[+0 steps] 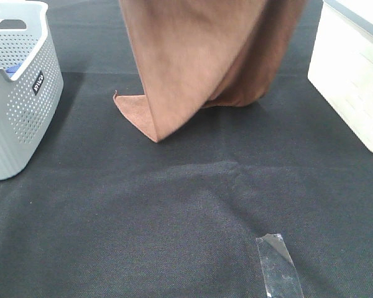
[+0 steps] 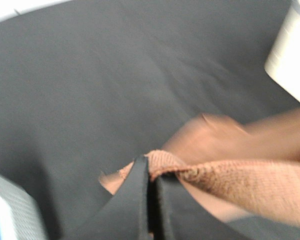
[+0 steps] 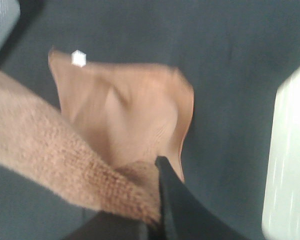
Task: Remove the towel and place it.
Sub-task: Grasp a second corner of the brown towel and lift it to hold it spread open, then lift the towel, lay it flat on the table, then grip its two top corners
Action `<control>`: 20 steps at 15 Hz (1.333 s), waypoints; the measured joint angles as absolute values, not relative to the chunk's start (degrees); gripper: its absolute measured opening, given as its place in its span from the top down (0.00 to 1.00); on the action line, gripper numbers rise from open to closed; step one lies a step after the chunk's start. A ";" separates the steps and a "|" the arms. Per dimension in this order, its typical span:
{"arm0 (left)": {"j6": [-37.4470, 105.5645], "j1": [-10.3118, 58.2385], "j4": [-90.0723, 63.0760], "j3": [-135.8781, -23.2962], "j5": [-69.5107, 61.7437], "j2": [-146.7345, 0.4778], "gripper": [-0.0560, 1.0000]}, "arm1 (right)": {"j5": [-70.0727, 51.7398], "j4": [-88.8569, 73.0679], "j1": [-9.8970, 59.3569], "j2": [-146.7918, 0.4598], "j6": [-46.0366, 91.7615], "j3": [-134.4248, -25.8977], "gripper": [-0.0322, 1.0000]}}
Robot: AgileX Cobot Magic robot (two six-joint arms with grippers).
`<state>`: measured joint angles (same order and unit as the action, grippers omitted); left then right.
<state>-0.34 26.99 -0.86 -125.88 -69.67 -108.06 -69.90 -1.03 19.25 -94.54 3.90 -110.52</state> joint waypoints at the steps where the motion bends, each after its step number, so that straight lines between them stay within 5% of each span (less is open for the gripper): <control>1: -0.34 27.79 -1.03 -120.03 -69.67 -104.22 0.95 | -69.96 -0.92 19.25 -91.21 3.78 -104.97 0.96; 8: -3.67 33.46 -4.53 -83.77 -69.21 -79.01 0.95 | -69.96 -2.12 19.37 -71.62 -0.57 -77.18 0.96; 20: -7.68 33.92 -20.45 -53.51 -66.69 -60.39 0.95 | -68.47 -13.01 20.05 -59.01 -2.81 -51.39 0.96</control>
<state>-7.68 33.92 -20.45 -53.51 -66.69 -60.39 -68.47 -13.01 20.05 -59.01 -2.81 -51.39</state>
